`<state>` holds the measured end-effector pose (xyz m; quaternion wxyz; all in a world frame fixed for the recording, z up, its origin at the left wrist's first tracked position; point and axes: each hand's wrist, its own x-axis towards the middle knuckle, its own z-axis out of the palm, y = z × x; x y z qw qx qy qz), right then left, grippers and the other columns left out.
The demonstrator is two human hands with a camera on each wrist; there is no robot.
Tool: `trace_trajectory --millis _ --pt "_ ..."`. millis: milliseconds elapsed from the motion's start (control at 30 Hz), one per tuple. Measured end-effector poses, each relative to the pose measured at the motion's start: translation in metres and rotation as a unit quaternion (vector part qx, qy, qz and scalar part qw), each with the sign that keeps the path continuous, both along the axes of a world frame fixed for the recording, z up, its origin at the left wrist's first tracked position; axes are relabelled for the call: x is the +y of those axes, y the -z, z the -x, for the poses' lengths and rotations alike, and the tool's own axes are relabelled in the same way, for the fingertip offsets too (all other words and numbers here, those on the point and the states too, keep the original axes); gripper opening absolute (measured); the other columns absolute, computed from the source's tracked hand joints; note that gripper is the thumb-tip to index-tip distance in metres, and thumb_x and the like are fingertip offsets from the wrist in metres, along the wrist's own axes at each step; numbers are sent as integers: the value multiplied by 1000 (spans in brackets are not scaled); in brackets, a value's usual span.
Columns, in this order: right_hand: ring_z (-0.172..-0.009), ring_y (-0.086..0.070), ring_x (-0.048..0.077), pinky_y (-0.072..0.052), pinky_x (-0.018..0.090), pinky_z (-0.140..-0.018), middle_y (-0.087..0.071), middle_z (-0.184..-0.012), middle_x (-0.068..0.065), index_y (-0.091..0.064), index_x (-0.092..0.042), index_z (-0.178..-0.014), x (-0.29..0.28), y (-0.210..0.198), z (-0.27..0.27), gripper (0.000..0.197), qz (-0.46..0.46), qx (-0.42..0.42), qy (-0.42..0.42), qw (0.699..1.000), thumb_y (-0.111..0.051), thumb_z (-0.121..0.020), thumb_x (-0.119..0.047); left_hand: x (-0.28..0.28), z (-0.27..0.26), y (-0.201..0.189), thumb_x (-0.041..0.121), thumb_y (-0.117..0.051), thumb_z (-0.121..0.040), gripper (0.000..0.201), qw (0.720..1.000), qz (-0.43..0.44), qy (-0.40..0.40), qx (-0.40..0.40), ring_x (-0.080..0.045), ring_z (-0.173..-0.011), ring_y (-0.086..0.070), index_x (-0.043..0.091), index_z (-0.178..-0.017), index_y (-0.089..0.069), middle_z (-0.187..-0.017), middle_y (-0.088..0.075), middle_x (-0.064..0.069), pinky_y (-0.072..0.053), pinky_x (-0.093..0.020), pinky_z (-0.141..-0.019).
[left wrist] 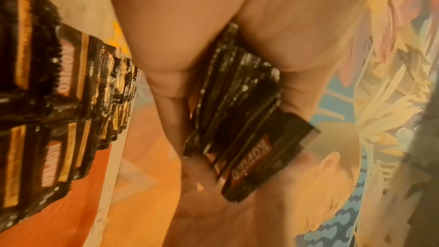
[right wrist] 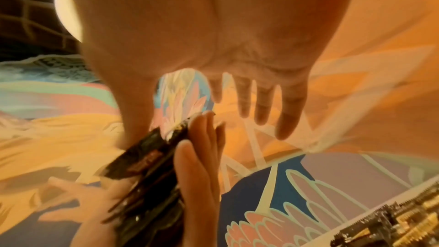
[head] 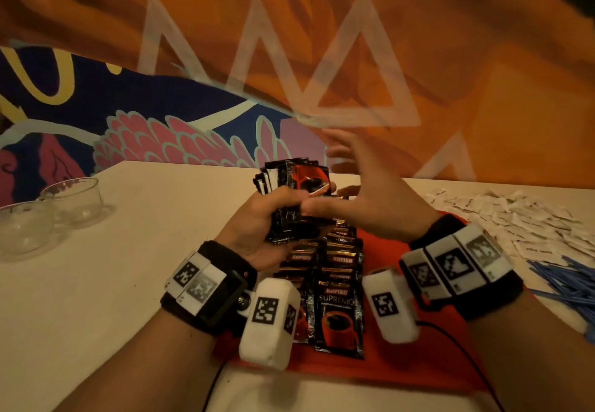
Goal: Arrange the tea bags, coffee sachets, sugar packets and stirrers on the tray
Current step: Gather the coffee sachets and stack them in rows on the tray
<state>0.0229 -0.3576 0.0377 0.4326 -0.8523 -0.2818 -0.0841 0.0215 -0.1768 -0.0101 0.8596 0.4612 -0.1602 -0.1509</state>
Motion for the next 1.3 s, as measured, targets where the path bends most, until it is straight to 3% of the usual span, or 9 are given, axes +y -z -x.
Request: trace_trajectory --millis 100,233,333,467,700,900,1033,1167,1300 --pt "-95 -67 8 -58 39 -85 -68 -111 -10 -62 -25 -116 -2 -1 -5 65 -49 23 13 998 -78 -61 -55 3 0 -2 13 -62 -86 38 1000 -20 -17 -4 -32 -98 -69 -6 -119 -60 -107 -67 -21 -59 -42 -84" --pt "-76 -65 19 -55 40 -69 -70 -91 3 -58 -20 -83 -4 0 -9 25 -97 35 9 995 -82 -76 -16 2 0 -1 11 -61 -89 44 999 -21 -33 -26 -35 -102 -68 -6 -129 -57 -112 -66 -23 -58 -42 -85" --pt "-70 -64 17 -49 28 -57 -68 -87 8 -50 -19 -88 -5 0 -11 32 -187 79 30 979 -75 -80 -1 0 -4 -1 8 -60 -91 45 997 -12 -57 -48 -37 -111 -64 -6 -133 -51 -123 -60 -27 -58 -44 -87" --pt "-73 -69 22 -56 26 -55 -64 -93 13 -49 -17 -99 0 4 -11 39 -332 158 31 929 -73 -79 6 -6 -3 -3 28 -87 -73 76 989 -15 -125 -78 -40 -117 -61 -2 -132 -50 -131 -58 -28 -54 -48 -90" --pt "-80 -71 19 -61 25 -68 -67 -98 11 -64 -1 -101 8 6 -9 14 -373 256 -30 891 -64 -88 -1 -10 -3 0 3 -68 -88 31 963 -59 -236 -115 -36 -99 -69 0 -118 -62 -108 -70 -22 -57 -48 -87" --pt "-83 -66 23 -55 28 -57 -66 -105 13 -63 -1 -118 2 6 -9 45 -417 406 -65 811 -65 -78 -22 -4 0 -10 6 -59 -82 27 977 26 -191 -94 -23 -82 -72 6 -109 -62 -94 -72 -12 -58 -32 -63" --pt "-91 -66 23 -55 31 -74 -69 -104 11 -63 -5 -108 -1 8 -14 37 -316 315 -89 891 -67 -73 -14 2 1 -13 5 -58 -83 19 978 38 -179 -102 -24 -81 -72 6 -101 -64 -89 -72 -12 -58 -32 -61" --pt "-77 -66 23 -55 30 -65 -70 -88 10 -64 -7 -100 -9 4 -14 39 -193 235 -82 949 -74 -63 -14 4 -1 -14 7 -61 -80 26 978 33 -184 -95 -29 -87 -71 4 -106 -63 -95 -70 -16 -60 -38 -69" --pt "-68 -69 15 -54 24 -61 -74 -82 9 -71 -3 -97 -14 3 -12 26 -41 217 -75 972 -77 -74 -12 0 -3 -11 7 -65 -80 36 971 3 -215 -101 -33 -95 -68 1 -115 -60 -101 -66 -18 -60 -43 -78"
